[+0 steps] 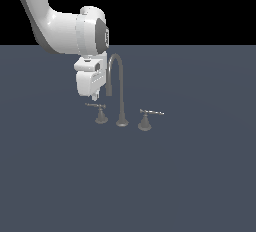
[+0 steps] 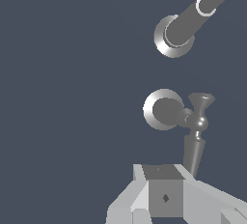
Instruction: Turn on the faucet by rotating a designated handle.
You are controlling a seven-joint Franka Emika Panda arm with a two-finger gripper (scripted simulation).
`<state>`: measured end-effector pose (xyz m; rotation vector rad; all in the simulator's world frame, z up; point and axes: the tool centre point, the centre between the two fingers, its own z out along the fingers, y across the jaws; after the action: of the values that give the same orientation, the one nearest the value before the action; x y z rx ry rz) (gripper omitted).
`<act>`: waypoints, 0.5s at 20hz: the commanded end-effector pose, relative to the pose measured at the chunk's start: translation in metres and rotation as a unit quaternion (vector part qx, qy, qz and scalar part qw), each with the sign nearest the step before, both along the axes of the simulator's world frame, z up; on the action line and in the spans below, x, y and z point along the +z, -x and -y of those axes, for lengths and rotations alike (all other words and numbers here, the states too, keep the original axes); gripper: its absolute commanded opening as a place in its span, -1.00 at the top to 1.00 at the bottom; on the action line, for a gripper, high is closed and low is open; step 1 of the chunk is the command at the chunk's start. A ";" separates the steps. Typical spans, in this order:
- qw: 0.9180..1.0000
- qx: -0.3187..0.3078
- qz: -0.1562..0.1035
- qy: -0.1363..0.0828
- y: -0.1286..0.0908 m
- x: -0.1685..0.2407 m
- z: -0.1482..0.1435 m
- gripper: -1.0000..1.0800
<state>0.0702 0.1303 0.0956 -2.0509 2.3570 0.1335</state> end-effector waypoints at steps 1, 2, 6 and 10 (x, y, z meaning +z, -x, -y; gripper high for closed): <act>1.000 -0.022 0.007 0.014 -0.005 -0.011 0.000 1.00; 0.999 -0.028 0.009 0.018 -0.006 -0.014 -0.001 1.00; 0.998 -0.048 0.016 0.031 -0.011 -0.025 -0.001 1.00; 0.997 -0.057 0.020 0.037 -0.013 -0.030 -0.001 1.00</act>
<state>0.0816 0.1319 0.0672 -1.9332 2.4764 0.0133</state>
